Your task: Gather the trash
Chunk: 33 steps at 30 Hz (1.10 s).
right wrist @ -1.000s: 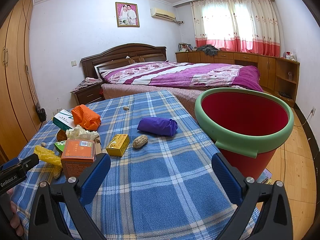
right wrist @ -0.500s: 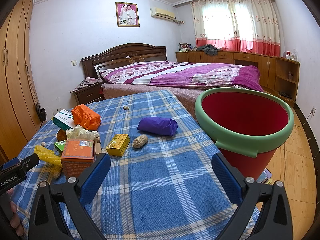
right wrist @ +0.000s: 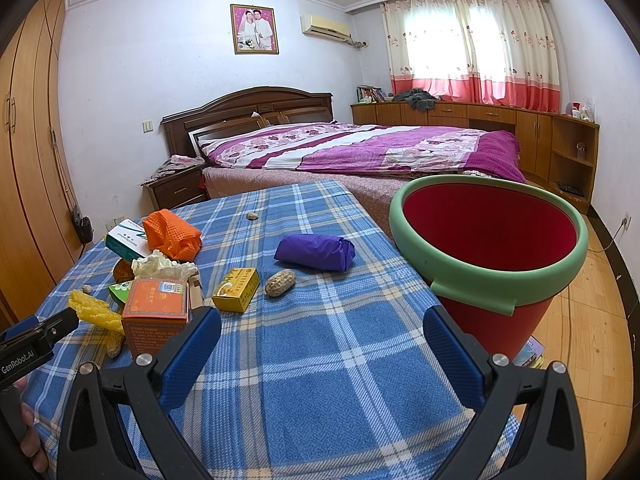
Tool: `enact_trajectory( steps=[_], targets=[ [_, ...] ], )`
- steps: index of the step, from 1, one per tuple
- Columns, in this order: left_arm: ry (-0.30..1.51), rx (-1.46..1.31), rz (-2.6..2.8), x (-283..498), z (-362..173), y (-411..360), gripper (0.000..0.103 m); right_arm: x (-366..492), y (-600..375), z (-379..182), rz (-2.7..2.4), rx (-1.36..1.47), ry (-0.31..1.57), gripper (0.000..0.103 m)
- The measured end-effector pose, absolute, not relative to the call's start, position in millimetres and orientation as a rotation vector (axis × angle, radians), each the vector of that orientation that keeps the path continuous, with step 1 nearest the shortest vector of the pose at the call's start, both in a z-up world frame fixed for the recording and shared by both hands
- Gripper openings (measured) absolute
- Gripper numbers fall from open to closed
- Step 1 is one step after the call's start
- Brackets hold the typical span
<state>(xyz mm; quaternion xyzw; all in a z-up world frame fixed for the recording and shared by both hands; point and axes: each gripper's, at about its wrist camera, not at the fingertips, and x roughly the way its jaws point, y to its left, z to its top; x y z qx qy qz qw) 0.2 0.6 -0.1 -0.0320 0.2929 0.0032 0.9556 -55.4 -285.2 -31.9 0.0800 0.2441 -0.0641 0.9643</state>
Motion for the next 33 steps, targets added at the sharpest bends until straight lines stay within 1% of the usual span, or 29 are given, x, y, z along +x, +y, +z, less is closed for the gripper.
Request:
enact_trajectory(
  steps=[19,25,29,33],
  targets=[
    [0.596,-0.085,0.003,-4.5,-2.4,-2.0,0.098,-55.1,-284.6,-30.2,-0.131,0.149,0.5,0.103],
    [0.593,-0.089,-0.061,-4.9,9.3,-2.5,0.097,-57.6,-293.4,-24.4,-0.127,0.183,0.518,0.103],
    [0.622,-0.094,-0.11,0.1,11.9,-12.4,0.097,-61.9,-300.5,-16.3,-0.136,0.213,0.505,0.103],
    [0.689,-0.128,-0.15,12.8,7.0,-19.2,0.097,-64.5,-302.4,-14.3,-0.135,0.233,0.504,0.103]
  ],
)
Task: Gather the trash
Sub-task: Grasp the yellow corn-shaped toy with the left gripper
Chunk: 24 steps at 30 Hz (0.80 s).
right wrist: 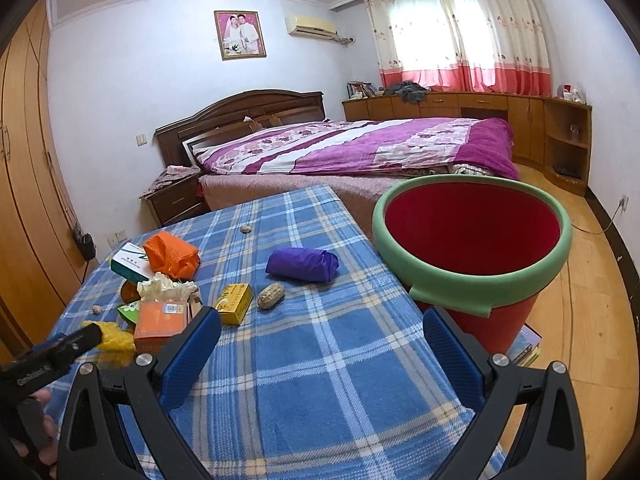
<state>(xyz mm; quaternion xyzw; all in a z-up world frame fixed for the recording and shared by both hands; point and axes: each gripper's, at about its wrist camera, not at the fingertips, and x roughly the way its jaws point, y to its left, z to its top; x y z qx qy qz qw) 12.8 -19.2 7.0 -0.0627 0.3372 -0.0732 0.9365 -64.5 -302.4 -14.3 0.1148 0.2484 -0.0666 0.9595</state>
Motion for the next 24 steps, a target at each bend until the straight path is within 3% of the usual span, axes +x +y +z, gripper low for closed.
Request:
enact_trajectory(
  steps=[4,5,8,15,18,24],
  targets=[
    [0.729,-0.186,-0.162,24.3,3.4,-17.3,0.096,-61.4,-300.5,-18.4,-0.126,0.236,0.519,0.103],
    [0.735,-0.196,-0.161,26.0,3.1,-16.2,0.092,-60.9,-301.2,-18.3,-0.124,0.239,0.522,0.103],
    [0.771,-0.243,-0.176,34.1,-0.5,-12.8,0.078,-62.2,-303.8,-18.8,-0.117,0.255,0.526,0.103],
    [0.834,-0.318,-0.242,40.8,-6.4,-8.6,0.032,-62.6,-300.4,-19.4,-0.1,0.25,0.54,0.103],
    [0.831,-0.325,-0.275,38.5,-4.3,-7.7,0.017,-60.6,-294.7,-18.5,-0.078,0.243,0.557,0.103],
    [0.787,-0.293,-0.298,28.7,8.4,-4.7,0.011,-54.2,-276.3,-10.1,-0.017,0.22,0.584,0.103]
  ],
)
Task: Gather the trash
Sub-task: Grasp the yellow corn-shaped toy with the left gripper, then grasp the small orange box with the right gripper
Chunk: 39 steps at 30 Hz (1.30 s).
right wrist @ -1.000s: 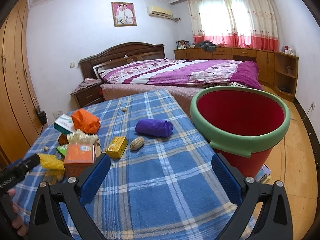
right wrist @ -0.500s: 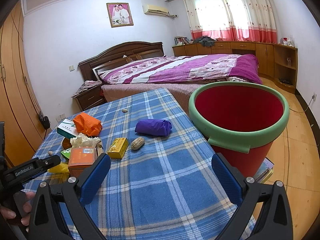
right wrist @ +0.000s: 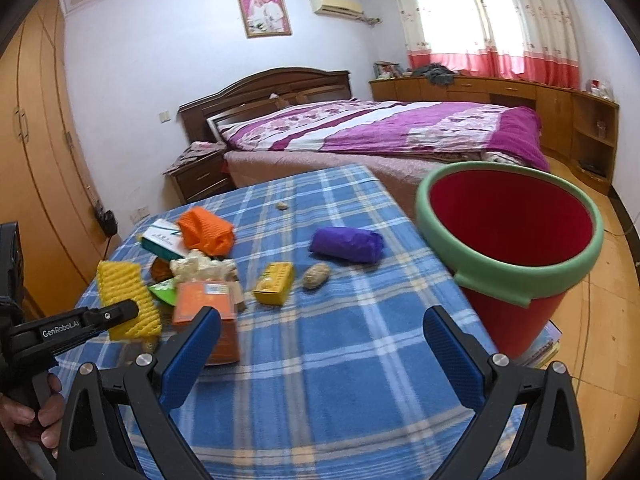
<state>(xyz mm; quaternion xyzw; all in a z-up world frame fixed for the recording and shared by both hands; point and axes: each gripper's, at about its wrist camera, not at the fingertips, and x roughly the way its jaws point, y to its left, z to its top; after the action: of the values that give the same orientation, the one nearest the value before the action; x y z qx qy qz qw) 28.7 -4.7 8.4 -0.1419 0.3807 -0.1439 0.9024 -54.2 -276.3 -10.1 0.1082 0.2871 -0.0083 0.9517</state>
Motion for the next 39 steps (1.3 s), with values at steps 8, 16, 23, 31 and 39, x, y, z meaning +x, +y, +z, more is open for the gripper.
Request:
enact_trajectory(
  steps=[8,16,23,31,39],
  targets=[
    [0.72,-0.239,-0.235,22.0,23.9,11.0,0.011,-31.8,-245.2,-10.5,0.084,0.206,0.672,0.103],
    [0.72,-0.253,-0.191,20.9,18.9,27.6,0.011,-13.2,-220.9,-20.6,0.141,0.176,0.751,0.097],
    [0.718,-0.264,-0.194,18.0,17.8,29.9,0.011,-6.1,-213.9,-25.1,0.176,0.172,0.799,0.053],
    [0.708,-0.269,-0.201,13.6,22.4,29.0,0.011,-14.8,-214.0,-12.9,0.183,0.157,0.752,0.05],
    [0.671,-0.268,-0.235,7.7,44.7,22.3,0.011,-28.3,-229.8,21.9,0.166,0.181,0.657,0.05]
  ],
)
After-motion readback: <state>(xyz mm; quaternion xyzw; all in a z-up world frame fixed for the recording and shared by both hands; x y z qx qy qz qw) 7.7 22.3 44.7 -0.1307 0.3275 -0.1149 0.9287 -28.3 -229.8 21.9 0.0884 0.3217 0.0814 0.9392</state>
